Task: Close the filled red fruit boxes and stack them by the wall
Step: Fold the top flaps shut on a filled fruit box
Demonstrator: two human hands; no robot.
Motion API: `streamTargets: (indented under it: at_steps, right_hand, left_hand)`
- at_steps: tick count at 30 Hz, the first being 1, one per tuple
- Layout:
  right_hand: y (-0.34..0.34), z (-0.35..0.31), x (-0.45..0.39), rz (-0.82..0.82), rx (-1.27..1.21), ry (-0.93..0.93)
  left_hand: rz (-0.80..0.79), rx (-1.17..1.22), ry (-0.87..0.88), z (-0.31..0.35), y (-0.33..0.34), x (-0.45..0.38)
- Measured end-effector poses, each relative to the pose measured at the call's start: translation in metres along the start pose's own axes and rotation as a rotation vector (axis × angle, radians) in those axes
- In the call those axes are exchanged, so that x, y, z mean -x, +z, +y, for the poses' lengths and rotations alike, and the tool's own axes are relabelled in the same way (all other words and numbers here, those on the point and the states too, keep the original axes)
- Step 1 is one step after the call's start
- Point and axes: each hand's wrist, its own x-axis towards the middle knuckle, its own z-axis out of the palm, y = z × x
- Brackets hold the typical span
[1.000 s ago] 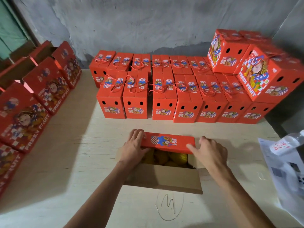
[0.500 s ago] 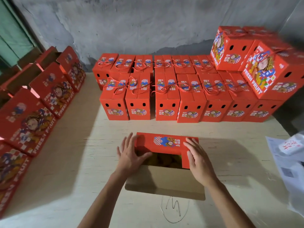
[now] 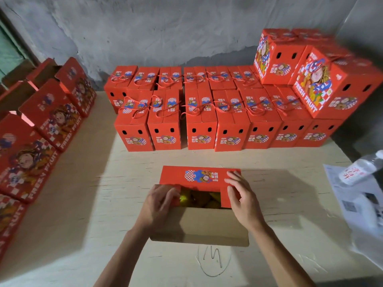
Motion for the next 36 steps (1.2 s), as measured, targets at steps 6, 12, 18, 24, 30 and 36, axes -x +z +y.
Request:
streamTargets:
  at_steps: [6, 12, 18, 24, 30, 36]
  right_hand:
    - [-0.030, 0.017, 0.034, -0.127, -0.036, -0.129]
    - [-0.060, 0.030, 0.046, -0.375, 0.166, -0.252]
    - [-0.041, -0.001, 0.010, 0.037, 0.127, 0.112]
    - [0.005, -0.006, -0.017, 0.149, 0.372, -0.243]
    - [0.013, 0.004, -0.018, 0.199, 0.433, -0.226]
    - [0.020, -0.009, -0.039, 0.074, 0.596, -0.196]
  left_hand:
    - [-0.053, 0.008, 0.229, -0.027, -0.019, 0.011]
    - [-0.298, -0.139, 0.265, -0.028, -0.052, 0.010]
    - [-0.020, -0.007, -0.092, -0.002, -0.039, -0.020]
    - [0.141, -0.417, 0.222, 0.011, 0.032, -0.035]
    - [0.240, -0.416, 0.212, 0.005, 0.048, -0.036]
    - [0.136, -0.540, 0.151, 0.021, 0.052, -0.064]
